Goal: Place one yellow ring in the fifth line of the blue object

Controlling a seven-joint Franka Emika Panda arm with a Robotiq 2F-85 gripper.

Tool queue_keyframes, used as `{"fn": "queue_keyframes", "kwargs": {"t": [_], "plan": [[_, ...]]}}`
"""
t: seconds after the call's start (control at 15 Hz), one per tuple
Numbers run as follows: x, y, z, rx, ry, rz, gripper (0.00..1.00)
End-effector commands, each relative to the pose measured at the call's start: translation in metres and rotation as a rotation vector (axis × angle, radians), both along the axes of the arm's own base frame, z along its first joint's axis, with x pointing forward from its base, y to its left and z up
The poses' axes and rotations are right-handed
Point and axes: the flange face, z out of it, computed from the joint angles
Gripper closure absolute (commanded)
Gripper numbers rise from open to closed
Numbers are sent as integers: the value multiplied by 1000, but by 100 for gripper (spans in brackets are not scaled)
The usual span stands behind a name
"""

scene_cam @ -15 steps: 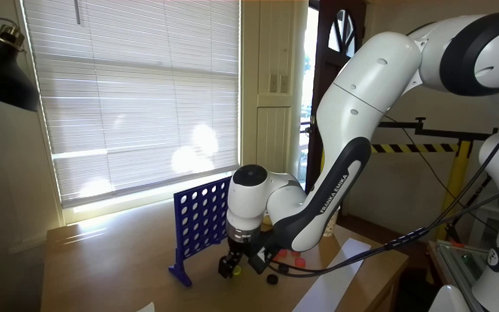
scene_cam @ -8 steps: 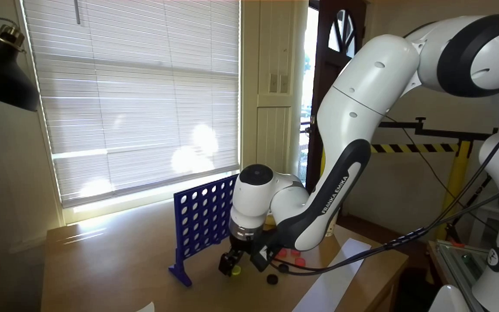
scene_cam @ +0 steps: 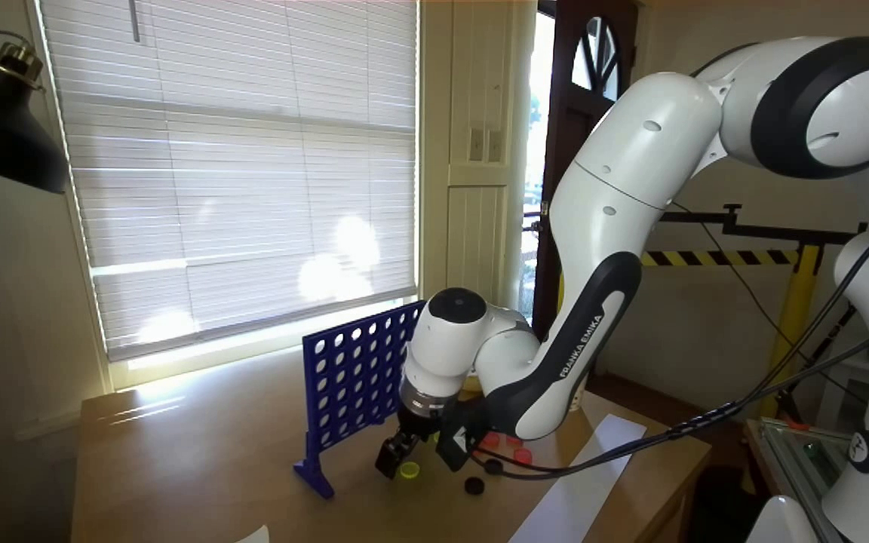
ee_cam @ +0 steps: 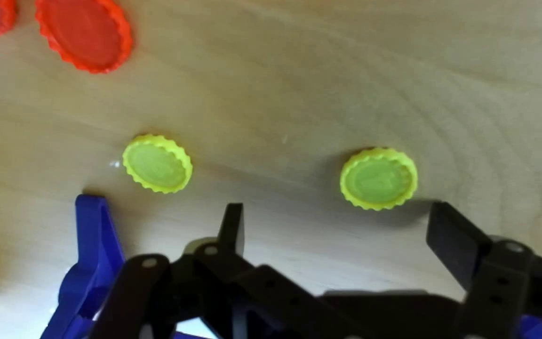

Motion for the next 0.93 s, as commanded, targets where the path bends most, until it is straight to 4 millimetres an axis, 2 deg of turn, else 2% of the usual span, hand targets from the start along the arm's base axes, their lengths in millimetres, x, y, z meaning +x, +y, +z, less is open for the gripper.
{"fn": "queue_keyframes", "kwargs": {"t": [0.0,0.47,0.87], "plan": [[-1,4,-1,40,-25,51,0],[-6,13,-1,143,-27,73,0],[-6,5,-3,166,11,66,0]]}}
